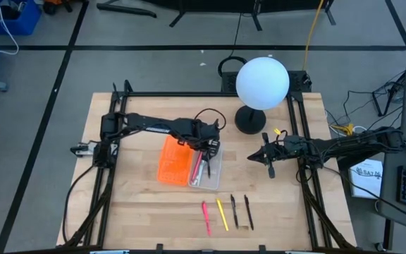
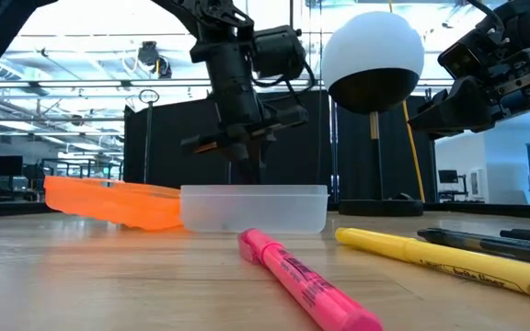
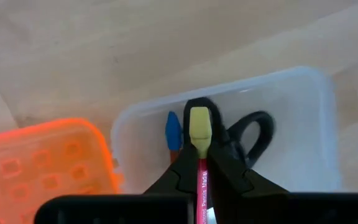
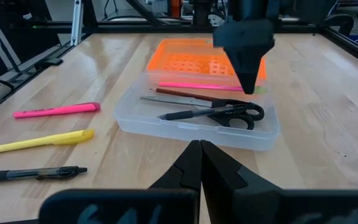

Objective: Pick & place school supplies into a supply box
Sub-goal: Put the pink pencil into the orange supply box, then adjust the orange supply box

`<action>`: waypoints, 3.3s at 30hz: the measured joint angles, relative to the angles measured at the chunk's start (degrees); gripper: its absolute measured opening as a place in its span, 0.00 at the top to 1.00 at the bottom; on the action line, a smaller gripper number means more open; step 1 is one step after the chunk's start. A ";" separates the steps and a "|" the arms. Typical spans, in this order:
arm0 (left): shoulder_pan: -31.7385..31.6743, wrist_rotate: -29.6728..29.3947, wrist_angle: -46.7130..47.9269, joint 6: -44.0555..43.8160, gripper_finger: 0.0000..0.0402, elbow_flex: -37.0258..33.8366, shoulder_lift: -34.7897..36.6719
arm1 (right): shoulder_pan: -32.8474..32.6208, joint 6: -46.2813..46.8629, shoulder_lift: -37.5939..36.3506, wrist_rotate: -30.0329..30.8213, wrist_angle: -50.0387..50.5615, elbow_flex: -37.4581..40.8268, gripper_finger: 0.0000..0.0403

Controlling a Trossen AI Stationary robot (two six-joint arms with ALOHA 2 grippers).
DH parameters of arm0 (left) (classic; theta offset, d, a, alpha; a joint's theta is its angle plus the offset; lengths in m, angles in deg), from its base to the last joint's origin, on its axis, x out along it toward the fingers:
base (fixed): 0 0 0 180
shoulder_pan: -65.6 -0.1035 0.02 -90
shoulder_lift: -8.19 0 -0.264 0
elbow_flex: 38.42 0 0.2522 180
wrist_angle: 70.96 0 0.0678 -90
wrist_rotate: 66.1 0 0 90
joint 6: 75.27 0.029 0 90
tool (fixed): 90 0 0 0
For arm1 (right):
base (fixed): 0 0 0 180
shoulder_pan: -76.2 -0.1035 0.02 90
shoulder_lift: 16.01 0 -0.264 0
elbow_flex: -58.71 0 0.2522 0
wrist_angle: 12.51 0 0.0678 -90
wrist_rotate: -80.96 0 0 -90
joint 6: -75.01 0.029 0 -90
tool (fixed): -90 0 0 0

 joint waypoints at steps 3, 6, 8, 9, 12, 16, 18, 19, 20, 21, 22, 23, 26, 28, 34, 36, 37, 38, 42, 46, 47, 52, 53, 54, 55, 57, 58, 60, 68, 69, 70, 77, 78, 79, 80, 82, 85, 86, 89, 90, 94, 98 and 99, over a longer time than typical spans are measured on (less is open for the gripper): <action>0.12 0.21 0.22 -0.04 0.95 0.00 -0.32 | 0.00 0.00 -0.01 -0.02 0.01 -0.01 1.00; 0.16 0.21 -0.07 -0.28 0.95 0.00 -0.74 | -0.01 0.00 -0.01 0.00 0.02 0.00 1.00; 0.17 0.21 0.20 -0.26 0.95 -0.03 -0.98 | -0.01 0.00 -0.02 0.00 0.00 -0.01 1.00; 0.17 0.21 0.28 -0.27 0.95 -0.04 -0.98 | -0.01 0.00 -0.02 -0.02 0.00 -0.01 1.00; 0.14 0.18 0.21 -0.34 0.95 -0.04 -0.87 | -0.01 0.00 -0.02 0.00 0.00 0.01 1.00; 0.14 0.18 0.28 -0.70 0.95 -0.04 -0.87 | 0.00 0.00 -0.02 -0.02 0.00 -0.01 1.00; 0.14 0.18 0.33 -0.71 0.95 -0.04 -0.87 | -0.01 0.00 -0.02 0.00 0.00 -0.01 1.00; 0.14 0.18 0.37 -0.72 0.95 -0.04 -0.87 | -0.01 0.00 -0.02 0.00 0.00 -0.01 1.00; 0.14 0.22 0.35 -0.73 0.95 -0.04 -0.87 | 0.01 0.00 -0.02 0.00 0.00 -0.01 1.00; 0.14 0.54 0.35 -0.77 0.95 -0.04 -0.87 | 0.00 0.00 -0.02 0.00 0.00 0.01 1.00; 0.12 0.92 0.35 -0.80 0.95 -0.04 -0.87 | -0.01 0.00 -0.02 -0.01 0.00 0.01 1.00; 0.12 1.08 0.37 -0.85 0.95 -0.04 -0.87 | -0.01 0.00 -0.02 0.00 0.00 -0.01 1.00; 0.12 0.61 0.42 -0.89 0.95 -0.04 -0.87 | 0.00 0.00 -0.02 -0.01 0.00 -0.01 1.00; 0.12 0.13 0.42 -0.88 0.95 -0.04 -0.87 | -0.01 0.00 -0.02 -0.01 0.00 0.00 1.00; 0.12 -0.30 0.42 -0.87 0.95 -0.04 -0.87 | -0.01 0.00 -0.02 -0.01 0.00 -0.01 1.00; 0.12 -0.32 0.42 -0.59 0.95 -0.04 -0.87 | -0.01 0.00 -0.02 0.00 0.00 0.00 1.00; 0.12 -0.32 0.42 -0.40 0.95 -0.04 -0.87 | -0.01 0.00 -0.02 0.00 0.00 -0.01 1.00; 0.12 -0.32 0.42 -0.29 0.95 -0.04 -0.87 | -0.01 0.00 -0.02 0.00 0.00 0.01 1.00; 0.12 -0.32 0.41 -0.22 0.95 -0.05 -0.87 | -0.01 0.00 -0.02 0.00 0.00 0.01 1.00; 0.12 0.16 0.25 -1.10 0.95 -1.60 -0.85 | -0.01 0.00 -0.02 0.00 0.00 -0.01 1.00; 0.12 0.47 0.28 -1.31 0.95 -2.10 -0.85 | -0.01 0.00 -0.02 0.00 0.00 -0.01 1.00; 0.12 -0.01 0.07 -1.88 0.95 -3.95 -0.85 | -0.01 0.00 -0.02 -0.01 0.00 -0.01 1.00; 0.14 -0.48 0.04 -1.57 0.95 -3.96 -0.85 | 0.01 0.00 -0.02 -0.02 0.00 -0.01 1.00; 0.17 -1.04 -0.18 -1.42 0.95 -3.96 -0.85 | -0.01 0.00 -0.02 0.00 0.00 0.01 1.00; 0.17 -1.23 -0.43 -1.22 0.95 -3.96 -0.85 | -0.01 -0.02 -0.02 0.00 0.00 0.01 1.00; 0.17 -1.35 -1.31 -1.03 0.94 -3.98 -0.85 | 0.00 -0.29 -0.01 -0.01 0.00 0.00 1.00; 0.17 -1.33 -1.82 -0.85 0.94 -3.98 -0.85 | -0.01 -0.51 0.00 0.00 0.00 0.01 1.00; 0.17 -1.31 -2.66 -0.70 0.91 -3.98 -0.85 | 0.01 -0.81 -0.02 0.00 0.00 -0.01 1.00; 0.14 1.67 -3.08 -0.65 0.70 -3.68 -0.85 | -0.01 -0.85 -0.02 -0.02 0.04 -0.01 1.00; 0.14 1.95 -2.72 -0.07 0.68 -3.28 -0.82 | -0.01 -0.85 -0.02 -0.01 0.14 -0.01 1.00; 0.14 2.17 -2.25 0.62 0.67 -2.94 -0.29 | -0.01 -0.85 -0.01 0.00 0.28 -0.01 1.00; 2.15 -1.96 2.01 4.08 0.65 -1.81 6.85 | -0.01 -0.85 0.00 0.00 0.86 0.00 1.00; 2.72 -3.28 3.60 3.91 0.65 -1.81 8.12 | -0.01 -0.85 0.00 0.00 0.87 0.01 1.00; 3.33 -4.77 5.72 2.99 0.66 -1.81 9.26 | -0.01 -0.85 0.00 0.00 0.87 0.01 1.00; 4.07 -6.28 8.01 1.69 0.67 -1.72 9.94 | -0.01 -0.85 -0.02 -0.01 1.01 0.01 1.00; 5.76 -8.01 13.81 -1.15 0.71 -1.70 11.03 | 0.00 -0.74 0.00 -0.02 1.26 0.01 1.00; 8.92 -7.91 21.38 -4.77 0.80 -1.73 11.06 | -0.01 -0.67 0.00 -0.01 1.55 0.01 1.00; 10.03 -8.28 23.53 -5.72 0.84 -1.73 11.06 | -0.01 -0.66 0.00 -0.02 1.73 0.01 1.00; 12.44 -8.43 26.44 -8.15 0.96 -1.75 11.06 | -0.01 -0.65 0.00 -0.02 1.58 0.01 1.00; 12.97 -7.87 26.32 -8.52 0.98 -1.75 11.06 | -0.01 -0.48 0.00 -0.02 1.46 0.01 1.00; 15.64 -6.04 26.28 -10.73 0.99 -2.01 10.45 | -0.01 0.46 0.00 -0.02 0.67 0.01 1.00; 18.25 -5.50 25.02 -14.56 0.99 -4.06 10.43 | -0.01 0.46 0.00 -0.02 0.61 0.01 1.00; 18.82 -5.54 24.12 -15.61 0.99 -4.63 10.43 | -0.01 0.46 0.00 -0.02 0.61 0.01 1.00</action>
